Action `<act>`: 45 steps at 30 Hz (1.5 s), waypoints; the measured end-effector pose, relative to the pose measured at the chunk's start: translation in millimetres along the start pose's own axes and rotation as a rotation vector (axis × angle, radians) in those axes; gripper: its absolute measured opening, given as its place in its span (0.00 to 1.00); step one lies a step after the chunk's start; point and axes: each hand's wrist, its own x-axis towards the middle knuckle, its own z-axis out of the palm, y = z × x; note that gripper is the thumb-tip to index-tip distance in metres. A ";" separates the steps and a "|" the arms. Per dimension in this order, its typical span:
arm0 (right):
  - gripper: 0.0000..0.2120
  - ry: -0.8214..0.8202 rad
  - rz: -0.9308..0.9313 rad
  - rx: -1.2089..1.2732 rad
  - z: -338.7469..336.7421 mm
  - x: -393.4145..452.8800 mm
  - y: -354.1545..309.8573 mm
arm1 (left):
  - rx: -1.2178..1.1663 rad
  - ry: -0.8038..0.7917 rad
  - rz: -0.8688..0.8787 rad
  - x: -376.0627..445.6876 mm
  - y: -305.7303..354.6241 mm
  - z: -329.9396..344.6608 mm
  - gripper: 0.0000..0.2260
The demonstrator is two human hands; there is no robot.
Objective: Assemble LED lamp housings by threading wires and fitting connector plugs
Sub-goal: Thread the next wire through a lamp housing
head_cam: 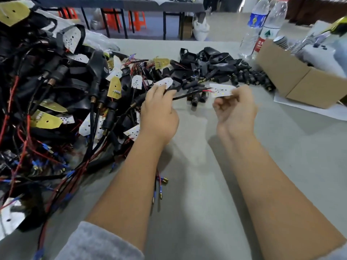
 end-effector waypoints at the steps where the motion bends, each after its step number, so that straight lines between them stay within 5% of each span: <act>1: 0.12 0.052 0.048 0.073 -3.9 5.1 -2.5 | 0.076 -0.033 -0.044 0.6 0.8 1.2 0.25; 5: 0.12 0.168 0.171 0.332 -24.0 21.7 -8.0 | 0.146 -0.020 -0.165 1.2 0.0 2.1 0.18; 9: 0.10 0.097 0.229 0.481 -33.3 29.1 -6.2 | 0.160 0.054 -0.119 -0.3 0.5 3.5 0.14; 14: 0.13 -0.070 0.258 0.480 -25.0 26.7 -5.2 | -0.036 0.213 -0.026 0.3 5.7 -7.4 0.09; 20: 0.13 -0.106 0.252 0.408 -24.0 28.2 -4.9 | -0.190 0.161 0.186 -7.5 18.9 -8.9 0.09; 25: 0.10 -0.332 0.327 0.080 -14.6 22.5 3.1 | -0.166 0.060 0.194 -10.5 26.3 -1.1 0.10; 29: 0.21 -0.429 0.210 -0.244 -14.2 19.5 12.3 | -0.234 0.071 0.008 -7.7 20.5 3.5 0.10; 32: 0.12 -0.509 0.230 -0.327 -14.5 18.0 15.3 | -0.263 0.053 -0.005 -6.6 19.1 5.0 0.10; 39: 0.13 -0.258 0.060 -0.122 -18.2 25.7 8.4 | -0.217 -0.034 0.019 -5.6 17.6 1.7 0.12; 45: 0.15 -0.173 0.093 -0.056 -21.9 29.4 6.8 | -0.216 -0.068 -0.012 -7.7 17.1 0.2 0.10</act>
